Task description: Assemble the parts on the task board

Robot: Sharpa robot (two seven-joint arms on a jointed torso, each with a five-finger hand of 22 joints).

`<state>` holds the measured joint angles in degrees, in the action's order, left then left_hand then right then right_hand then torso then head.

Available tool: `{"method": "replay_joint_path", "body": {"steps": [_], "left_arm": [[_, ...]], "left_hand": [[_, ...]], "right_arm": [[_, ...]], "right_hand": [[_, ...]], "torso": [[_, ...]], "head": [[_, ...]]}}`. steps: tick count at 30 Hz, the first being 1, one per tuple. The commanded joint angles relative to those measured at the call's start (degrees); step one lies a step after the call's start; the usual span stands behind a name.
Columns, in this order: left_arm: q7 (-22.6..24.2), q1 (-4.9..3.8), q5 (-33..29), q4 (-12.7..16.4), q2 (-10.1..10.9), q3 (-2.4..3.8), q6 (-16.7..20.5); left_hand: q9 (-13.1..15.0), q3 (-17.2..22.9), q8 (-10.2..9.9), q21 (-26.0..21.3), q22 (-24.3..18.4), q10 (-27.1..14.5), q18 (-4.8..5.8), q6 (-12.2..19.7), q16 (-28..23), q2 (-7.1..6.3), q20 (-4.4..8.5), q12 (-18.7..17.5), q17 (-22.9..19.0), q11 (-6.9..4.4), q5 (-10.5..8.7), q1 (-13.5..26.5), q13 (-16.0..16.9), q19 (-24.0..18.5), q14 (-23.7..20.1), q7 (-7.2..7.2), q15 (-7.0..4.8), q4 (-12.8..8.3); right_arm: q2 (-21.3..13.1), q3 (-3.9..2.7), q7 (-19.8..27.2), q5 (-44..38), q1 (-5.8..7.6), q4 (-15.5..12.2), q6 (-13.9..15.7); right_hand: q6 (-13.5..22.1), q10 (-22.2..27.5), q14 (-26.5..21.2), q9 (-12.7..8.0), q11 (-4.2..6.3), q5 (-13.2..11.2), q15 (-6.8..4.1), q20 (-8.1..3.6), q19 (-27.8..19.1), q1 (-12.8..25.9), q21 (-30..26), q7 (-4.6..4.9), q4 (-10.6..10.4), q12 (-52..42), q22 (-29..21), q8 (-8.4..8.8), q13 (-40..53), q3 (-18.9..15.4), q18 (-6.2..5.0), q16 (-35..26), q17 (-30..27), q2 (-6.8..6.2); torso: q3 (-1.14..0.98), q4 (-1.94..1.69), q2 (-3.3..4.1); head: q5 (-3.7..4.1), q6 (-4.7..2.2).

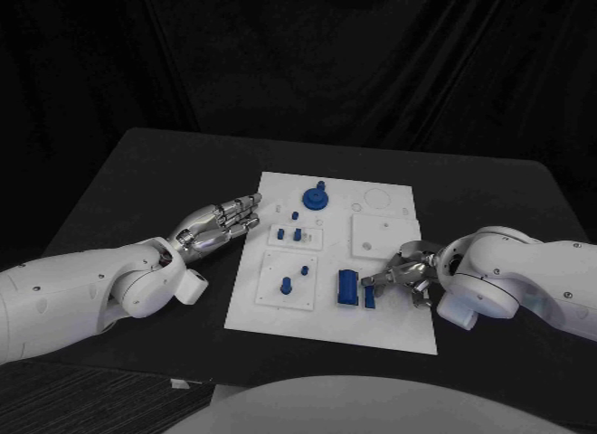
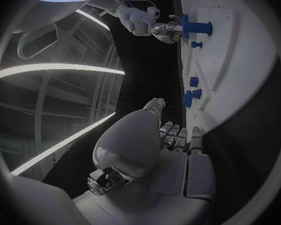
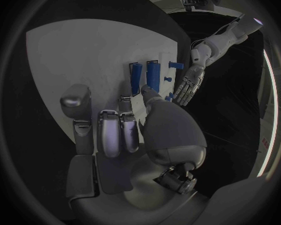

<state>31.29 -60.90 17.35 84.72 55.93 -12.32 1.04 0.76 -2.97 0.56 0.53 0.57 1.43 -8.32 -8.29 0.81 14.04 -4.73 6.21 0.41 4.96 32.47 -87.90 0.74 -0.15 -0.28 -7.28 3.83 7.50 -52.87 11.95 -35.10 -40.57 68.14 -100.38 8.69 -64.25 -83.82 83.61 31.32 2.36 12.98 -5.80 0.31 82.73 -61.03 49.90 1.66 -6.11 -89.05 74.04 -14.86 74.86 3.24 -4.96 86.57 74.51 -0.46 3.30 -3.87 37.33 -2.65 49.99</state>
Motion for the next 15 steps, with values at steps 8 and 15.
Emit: {"method": "replay_joint_path", "body": {"steps": [8,15], "left_arm": [[1.11,0.13,-0.25,0.2,0.02,0.05,-0.59],[2.41,0.14,-0.25,0.44,0.21,0.05,-0.4]], "left_hand": [[0.52,0.99,0.76,-0.45,-0.5,-0.38,4.18,0.27,-0.81,0.08,-0.26,1.13,-0.41,0.56,0.88,0.14,0.52,0.24,0.28,-0.25,1.07,-0.04],[0.55,1.08,0.8,-0.46,-0.51,-0.33,4.19,0.07,-0.81,0.06,-0.32,1.27,-0.41,0.61,0.91,0.16,0.54,0.23,0.28,-0.29,1.11,-0.12]], "right_arm": [[-2.68,-0.02,0.39,-1.18,0.04,-2.9,2.82],[-7.16,-0.03,7.74,-8.58,1.43,-7.81,6.72]], "right_hand": [[0.63,-6.18,5.39,0.36,0.3,-7.83,-0.22,-0.01,0.86,5.53,-1.14,-0.11,-5.6,-0.95,7.0,-0.26,15.14,-3.91,-1.73,0.77,10.35,-1.68],[3.6,-6.18,5.7,1.26,-0.03,3.13,-0.05,0.04,1.66,-0.39,2.24,0.32,-3.98,-0.95,7.8,-0.68,15.14,-4.58,-1.17,1.6,11.79,-1.74]], "torso": [[-0.01,0.0,-0.01],[0.0,0.02,0.02]], "head": [[-0.31,0.01],[-0.24,0.01]]}}
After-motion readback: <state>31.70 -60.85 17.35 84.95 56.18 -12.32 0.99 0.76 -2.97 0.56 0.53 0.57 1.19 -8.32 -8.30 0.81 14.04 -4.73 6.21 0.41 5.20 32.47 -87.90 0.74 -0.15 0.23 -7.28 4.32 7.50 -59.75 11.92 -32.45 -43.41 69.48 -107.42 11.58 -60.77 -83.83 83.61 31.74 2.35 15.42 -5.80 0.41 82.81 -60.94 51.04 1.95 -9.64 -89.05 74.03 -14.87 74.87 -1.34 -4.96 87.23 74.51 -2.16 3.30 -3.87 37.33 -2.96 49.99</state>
